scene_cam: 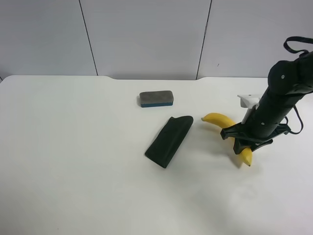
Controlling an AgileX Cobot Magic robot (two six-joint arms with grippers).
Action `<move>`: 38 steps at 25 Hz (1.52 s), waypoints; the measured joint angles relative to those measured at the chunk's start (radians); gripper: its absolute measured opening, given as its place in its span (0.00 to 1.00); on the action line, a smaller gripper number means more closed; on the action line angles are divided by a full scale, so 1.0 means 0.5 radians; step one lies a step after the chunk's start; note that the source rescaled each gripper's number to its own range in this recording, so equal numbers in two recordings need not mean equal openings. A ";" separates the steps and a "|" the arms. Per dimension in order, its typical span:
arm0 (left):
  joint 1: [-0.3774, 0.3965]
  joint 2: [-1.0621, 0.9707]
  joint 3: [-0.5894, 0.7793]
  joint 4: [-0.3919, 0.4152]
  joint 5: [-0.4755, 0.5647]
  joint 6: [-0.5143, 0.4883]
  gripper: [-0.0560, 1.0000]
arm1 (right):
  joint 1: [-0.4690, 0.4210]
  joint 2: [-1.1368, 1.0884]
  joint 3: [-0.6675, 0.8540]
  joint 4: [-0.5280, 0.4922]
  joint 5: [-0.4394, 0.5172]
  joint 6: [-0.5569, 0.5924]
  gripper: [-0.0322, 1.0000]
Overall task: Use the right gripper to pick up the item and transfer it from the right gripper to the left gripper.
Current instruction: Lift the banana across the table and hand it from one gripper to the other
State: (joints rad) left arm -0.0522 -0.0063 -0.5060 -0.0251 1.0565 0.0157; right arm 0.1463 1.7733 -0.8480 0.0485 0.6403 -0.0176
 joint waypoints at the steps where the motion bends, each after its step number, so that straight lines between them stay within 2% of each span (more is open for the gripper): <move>1: 0.000 0.000 0.000 0.000 0.000 0.000 1.00 | 0.000 -0.043 0.000 0.000 0.027 -0.001 0.04; 9: 0.000 0.000 0.000 0.000 0.000 0.000 1.00 | 0.000 -0.378 -0.004 0.000 0.186 -0.047 0.04; 13: 0.000 0.000 0.000 0.000 0.000 0.000 1.00 | 0.054 -0.511 -0.004 0.000 0.228 -0.066 0.04; 24: 0.000 0.038 0.000 -0.020 0.000 0.037 1.00 | 0.491 -0.546 -0.004 0.004 0.300 -0.163 0.04; 31: 0.000 0.415 -0.061 -0.134 0.015 0.377 1.00 | 0.785 -0.546 -0.146 0.005 0.453 -0.209 0.04; 34: -0.090 0.587 -0.103 -0.178 0.004 0.424 1.00 | 0.874 -0.546 -0.286 0.005 0.540 -0.223 0.04; 38: -0.335 0.757 -0.155 -0.169 -0.001 0.469 1.00 | 0.953 -0.546 -0.450 0.005 0.620 -0.266 0.04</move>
State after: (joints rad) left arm -0.2198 0.3723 -0.5835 -0.1098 1.0562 0.2501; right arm 0.6227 1.5000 -1.0731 0.0508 0.9505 -0.1504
